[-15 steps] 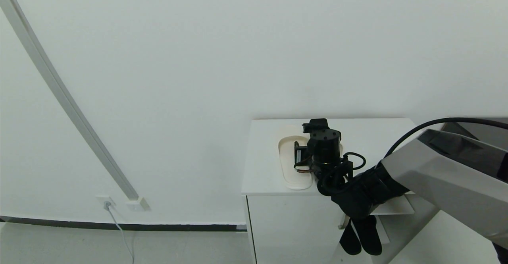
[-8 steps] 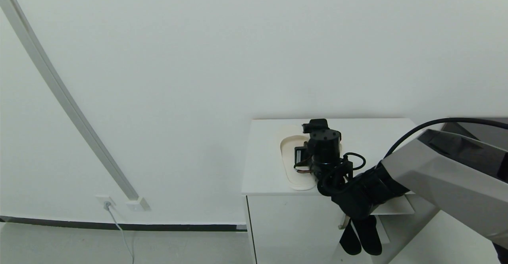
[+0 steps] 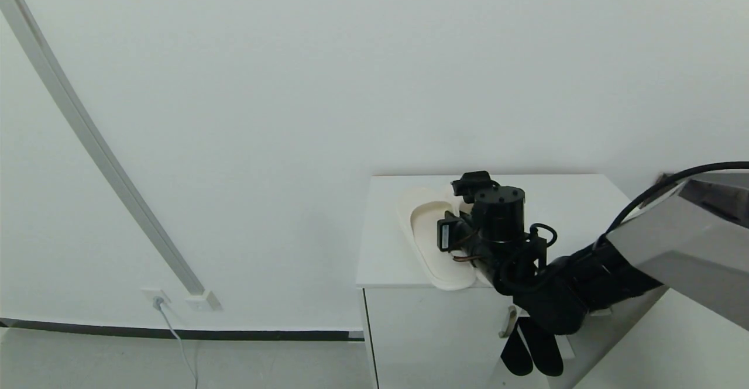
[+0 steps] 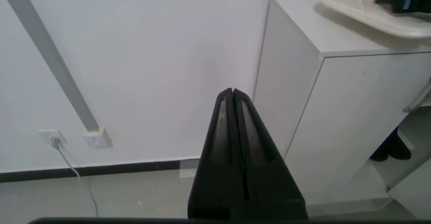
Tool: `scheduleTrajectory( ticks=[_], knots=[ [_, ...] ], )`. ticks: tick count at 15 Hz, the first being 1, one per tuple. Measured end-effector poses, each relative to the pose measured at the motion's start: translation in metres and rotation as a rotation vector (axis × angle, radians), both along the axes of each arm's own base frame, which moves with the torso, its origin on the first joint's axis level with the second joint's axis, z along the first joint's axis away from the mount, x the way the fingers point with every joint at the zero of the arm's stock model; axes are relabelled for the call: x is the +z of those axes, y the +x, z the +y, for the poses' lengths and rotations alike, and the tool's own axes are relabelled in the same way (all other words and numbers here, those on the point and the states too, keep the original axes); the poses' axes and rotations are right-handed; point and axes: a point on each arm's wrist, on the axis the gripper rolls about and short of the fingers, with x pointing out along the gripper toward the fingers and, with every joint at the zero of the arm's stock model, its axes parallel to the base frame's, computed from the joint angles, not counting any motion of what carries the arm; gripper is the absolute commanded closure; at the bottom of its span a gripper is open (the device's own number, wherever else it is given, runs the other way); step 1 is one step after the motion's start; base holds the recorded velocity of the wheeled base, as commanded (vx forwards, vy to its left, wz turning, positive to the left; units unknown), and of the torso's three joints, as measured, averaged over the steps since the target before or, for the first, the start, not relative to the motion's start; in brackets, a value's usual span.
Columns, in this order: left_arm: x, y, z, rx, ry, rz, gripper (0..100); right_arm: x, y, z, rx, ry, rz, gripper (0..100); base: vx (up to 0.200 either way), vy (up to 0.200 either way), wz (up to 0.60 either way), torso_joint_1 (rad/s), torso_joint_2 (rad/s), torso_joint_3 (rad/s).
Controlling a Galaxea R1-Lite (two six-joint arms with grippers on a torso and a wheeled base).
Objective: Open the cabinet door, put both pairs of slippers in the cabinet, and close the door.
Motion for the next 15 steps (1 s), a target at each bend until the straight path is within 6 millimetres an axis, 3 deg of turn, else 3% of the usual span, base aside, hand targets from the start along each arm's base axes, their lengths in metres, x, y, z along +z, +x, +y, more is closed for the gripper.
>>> scheduleTrajectory(
  ticks=[9, 15],
  knots=[
    [0.000, 0.000, 0.000, 0.000, 0.000, 0.000, 100, 0.025, -0.108, -0.050, 0.363, -0.023, 0.078, 100, 0.000, 0.000, 0.00, 0.000, 0.00, 0.000],
    [0.000, 0.000, 0.000, 0.001, -0.002, 0.000, 100, 0.024, -0.125, -0.060, 0.375, -0.033, 0.091, 100, 0.000, 0.000, 0.00, 0.000, 0.00, 0.000]
  ],
)
